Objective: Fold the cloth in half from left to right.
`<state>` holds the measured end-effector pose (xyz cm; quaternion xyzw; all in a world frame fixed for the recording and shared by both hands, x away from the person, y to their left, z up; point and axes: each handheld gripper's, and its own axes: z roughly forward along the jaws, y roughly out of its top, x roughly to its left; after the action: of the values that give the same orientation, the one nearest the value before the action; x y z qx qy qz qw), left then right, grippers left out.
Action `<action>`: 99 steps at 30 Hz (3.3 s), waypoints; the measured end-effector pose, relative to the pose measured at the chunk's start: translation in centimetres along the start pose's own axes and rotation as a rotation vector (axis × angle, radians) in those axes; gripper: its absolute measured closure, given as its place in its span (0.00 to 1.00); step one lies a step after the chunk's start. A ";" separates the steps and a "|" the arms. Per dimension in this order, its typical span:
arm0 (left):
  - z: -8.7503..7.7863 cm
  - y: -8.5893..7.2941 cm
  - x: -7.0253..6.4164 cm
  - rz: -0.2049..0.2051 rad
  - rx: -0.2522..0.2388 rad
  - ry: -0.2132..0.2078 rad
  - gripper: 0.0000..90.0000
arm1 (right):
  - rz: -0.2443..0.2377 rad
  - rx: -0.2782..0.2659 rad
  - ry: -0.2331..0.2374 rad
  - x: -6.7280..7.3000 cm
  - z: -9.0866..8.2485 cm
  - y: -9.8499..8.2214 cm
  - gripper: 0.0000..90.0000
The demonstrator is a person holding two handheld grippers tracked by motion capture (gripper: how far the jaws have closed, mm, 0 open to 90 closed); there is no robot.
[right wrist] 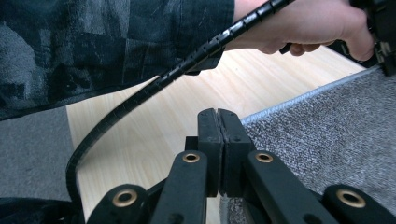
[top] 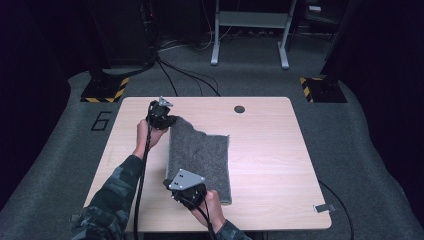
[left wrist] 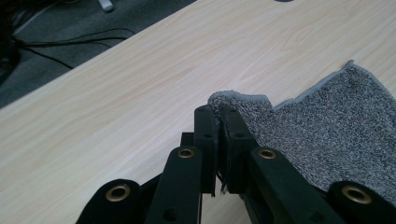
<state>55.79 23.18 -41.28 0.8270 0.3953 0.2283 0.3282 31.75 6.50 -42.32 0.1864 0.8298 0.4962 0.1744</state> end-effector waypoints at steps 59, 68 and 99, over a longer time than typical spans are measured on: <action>8.8 4.5 -9.3 0.100 0.079 -0.122 0.94 | 0.192 0.130 -0.140 -3.2 -3.8 -8.1 0.98; 9.9 4.5 -10.5 0.110 0.087 -0.135 0.94 | 0.200 0.158 -0.155 -3.5 -4.1 -8.9 0.98; 8.9 2.3 -8.4 0.014 0.126 -0.104 0.19 | 0.340 0.234 -0.311 -7.2 -6.7 -11.9 0.47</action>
<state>57.75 12.16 -46.72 0.8595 0.3855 0.1621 0.2940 33.18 -7.22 -49.11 0.4159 0.8016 0.3844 0.1913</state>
